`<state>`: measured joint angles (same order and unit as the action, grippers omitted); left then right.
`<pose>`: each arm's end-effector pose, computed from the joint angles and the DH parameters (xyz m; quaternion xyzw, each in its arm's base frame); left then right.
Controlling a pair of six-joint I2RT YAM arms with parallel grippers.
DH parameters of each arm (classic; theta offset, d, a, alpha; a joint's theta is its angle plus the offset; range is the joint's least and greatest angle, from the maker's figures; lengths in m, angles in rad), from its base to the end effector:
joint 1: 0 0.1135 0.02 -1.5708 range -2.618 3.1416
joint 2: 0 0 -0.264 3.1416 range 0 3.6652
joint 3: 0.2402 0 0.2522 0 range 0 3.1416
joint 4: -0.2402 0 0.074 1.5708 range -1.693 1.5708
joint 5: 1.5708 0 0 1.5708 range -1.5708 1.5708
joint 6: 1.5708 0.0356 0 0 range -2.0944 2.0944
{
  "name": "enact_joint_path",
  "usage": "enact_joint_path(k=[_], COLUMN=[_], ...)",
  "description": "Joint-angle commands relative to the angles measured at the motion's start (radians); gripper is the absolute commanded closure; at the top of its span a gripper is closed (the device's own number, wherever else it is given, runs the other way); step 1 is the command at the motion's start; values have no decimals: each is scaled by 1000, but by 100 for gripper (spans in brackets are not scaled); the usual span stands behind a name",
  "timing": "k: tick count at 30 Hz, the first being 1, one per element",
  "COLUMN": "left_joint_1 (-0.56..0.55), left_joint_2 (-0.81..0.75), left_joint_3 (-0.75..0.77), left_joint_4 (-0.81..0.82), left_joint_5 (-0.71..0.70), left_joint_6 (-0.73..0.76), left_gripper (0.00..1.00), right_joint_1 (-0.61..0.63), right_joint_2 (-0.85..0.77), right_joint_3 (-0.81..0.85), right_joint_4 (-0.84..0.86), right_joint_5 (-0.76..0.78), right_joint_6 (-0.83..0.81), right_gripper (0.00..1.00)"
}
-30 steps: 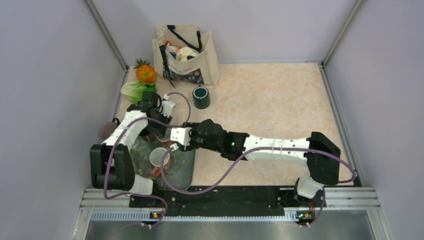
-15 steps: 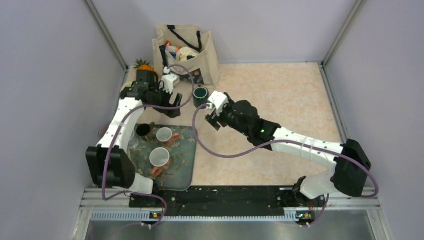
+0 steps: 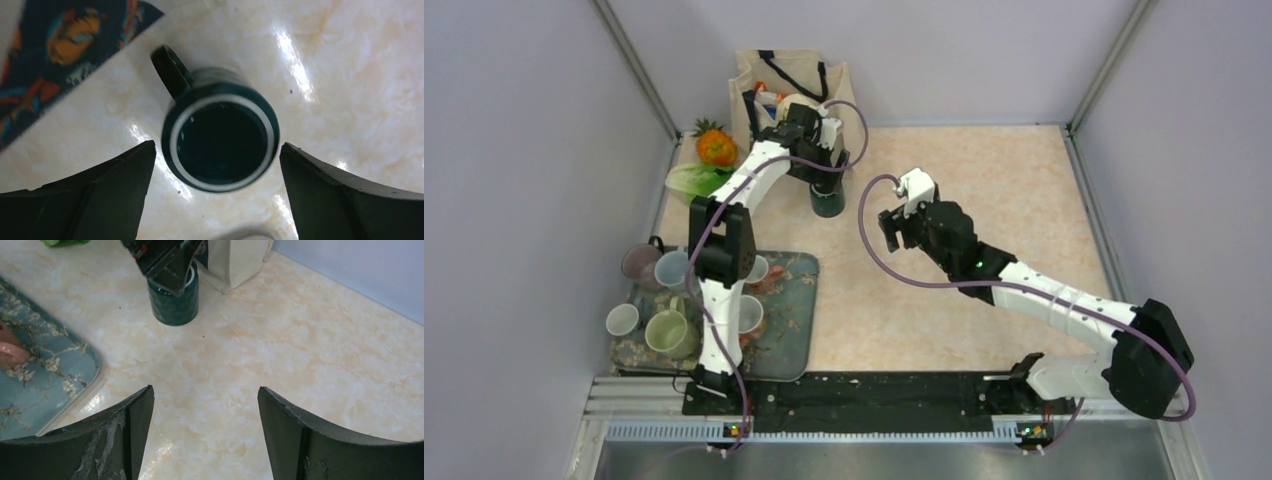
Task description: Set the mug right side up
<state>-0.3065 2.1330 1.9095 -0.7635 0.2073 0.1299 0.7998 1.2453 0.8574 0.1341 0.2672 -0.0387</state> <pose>0.4486 -0.1497 0.2503 0.2353 0.9235 -0.1239 0.2764 0.2088 0.2014 0.2993 -0.2446 0.7492 0.1274 0.6022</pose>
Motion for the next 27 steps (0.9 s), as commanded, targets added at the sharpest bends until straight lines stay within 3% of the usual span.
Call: enact_joint_path(k=[1, 6, 10, 16, 21, 27], left_joint_1=[9, -5, -17, -58, -69, -68], left_joint_2=[77, 117, 118, -10, -151, -243], left_joint_3=[169, 157, 130, -88, -318, -445], left_joint_4=[-29, -25, -35, -97, -217, -247], left_joint_5=[-32, -12, -20, 81, 121, 119], left_joint_6=[-35, 0, 61, 342, 632, 746], left_gripper=[1, 1, 8, 21, 21, 11], right_joint_1=[-9, -13, -13, -13, -12, -12], right_joint_2=[-46, -49, -38, -48, -61, -59], right_joint_3=[-27, -42, -33, -39, -46, -50], right_joint_4=[14, 28, 32, 36, 39, 53], right_joint_5=[22, 17, 5, -8, -8, -20], right_joint_6=[33, 32, 32, 29, 23, 25], right_gripper=[25, 25, 25, 25, 25, 25])
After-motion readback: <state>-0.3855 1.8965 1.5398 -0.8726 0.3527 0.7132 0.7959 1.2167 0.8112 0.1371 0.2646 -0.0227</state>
